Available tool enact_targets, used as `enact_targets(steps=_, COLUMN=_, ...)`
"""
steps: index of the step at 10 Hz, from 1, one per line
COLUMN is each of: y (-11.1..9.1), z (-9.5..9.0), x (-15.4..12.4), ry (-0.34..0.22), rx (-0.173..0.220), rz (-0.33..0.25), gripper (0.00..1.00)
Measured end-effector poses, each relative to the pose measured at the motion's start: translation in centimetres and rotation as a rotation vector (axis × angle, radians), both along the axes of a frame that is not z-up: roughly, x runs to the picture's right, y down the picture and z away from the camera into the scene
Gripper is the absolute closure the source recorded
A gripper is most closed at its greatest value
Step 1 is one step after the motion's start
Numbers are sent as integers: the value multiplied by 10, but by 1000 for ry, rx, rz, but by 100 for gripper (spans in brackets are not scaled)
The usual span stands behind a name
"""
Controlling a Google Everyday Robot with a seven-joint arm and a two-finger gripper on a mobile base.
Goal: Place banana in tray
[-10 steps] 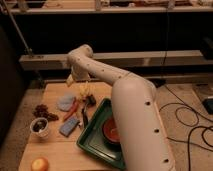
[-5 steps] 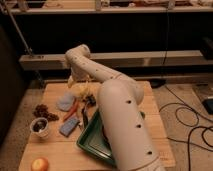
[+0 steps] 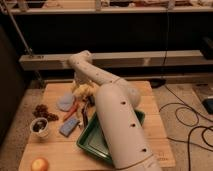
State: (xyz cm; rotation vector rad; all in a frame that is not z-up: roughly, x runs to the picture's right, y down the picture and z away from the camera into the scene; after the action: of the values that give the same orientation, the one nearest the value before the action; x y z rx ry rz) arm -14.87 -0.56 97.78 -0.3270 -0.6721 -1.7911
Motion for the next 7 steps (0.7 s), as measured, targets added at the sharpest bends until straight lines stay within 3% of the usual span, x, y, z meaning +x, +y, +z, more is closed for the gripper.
enact_targets(steps=3, y=11, z=5, x=1, ry=10, rx=-23, rz=-6, gripper=23)
enact_targets(steps=7, y=25, z=11, x=2, ry=-6, rx=-40, rz=-12, gripper=64)
